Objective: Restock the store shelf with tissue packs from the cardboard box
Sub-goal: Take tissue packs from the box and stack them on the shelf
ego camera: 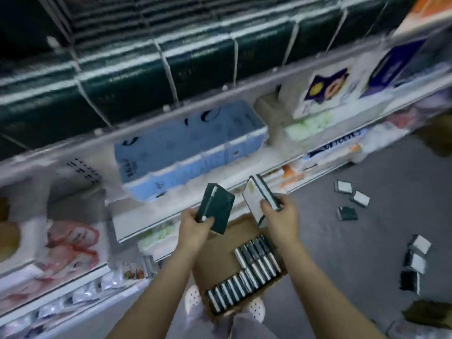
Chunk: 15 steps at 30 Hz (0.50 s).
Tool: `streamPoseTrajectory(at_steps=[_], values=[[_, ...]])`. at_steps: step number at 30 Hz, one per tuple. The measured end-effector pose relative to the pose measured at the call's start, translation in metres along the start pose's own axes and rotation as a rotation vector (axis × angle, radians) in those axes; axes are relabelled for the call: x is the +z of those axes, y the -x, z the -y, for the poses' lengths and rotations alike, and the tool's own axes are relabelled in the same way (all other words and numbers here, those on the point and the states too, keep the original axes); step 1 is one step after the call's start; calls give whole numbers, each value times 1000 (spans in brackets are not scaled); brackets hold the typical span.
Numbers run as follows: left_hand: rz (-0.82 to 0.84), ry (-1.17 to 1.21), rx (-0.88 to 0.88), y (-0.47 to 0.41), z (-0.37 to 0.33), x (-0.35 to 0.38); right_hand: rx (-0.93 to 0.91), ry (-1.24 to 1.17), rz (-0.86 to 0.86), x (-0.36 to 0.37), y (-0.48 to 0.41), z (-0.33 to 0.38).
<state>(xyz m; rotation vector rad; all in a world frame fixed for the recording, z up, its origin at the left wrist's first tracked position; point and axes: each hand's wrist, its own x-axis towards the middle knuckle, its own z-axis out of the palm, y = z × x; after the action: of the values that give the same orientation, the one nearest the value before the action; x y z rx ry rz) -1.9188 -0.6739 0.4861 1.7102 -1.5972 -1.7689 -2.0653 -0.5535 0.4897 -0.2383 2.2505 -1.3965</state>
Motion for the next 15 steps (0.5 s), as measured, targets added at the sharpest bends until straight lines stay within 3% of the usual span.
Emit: streamPoseTrajectory(at_steps=[3,6,10,15], values=[[30,313,45,25,-56,-11,-153,-98,-26,-14,-1,69],[167,517,123,48,-100,-21,-320,-204,37,-26,7,128],[242,576,263,72,-145,-30,-547,-273,163,-35,25,180],[276,536,426,94,-174,-38,-614,-341,347,-42,39,218]])
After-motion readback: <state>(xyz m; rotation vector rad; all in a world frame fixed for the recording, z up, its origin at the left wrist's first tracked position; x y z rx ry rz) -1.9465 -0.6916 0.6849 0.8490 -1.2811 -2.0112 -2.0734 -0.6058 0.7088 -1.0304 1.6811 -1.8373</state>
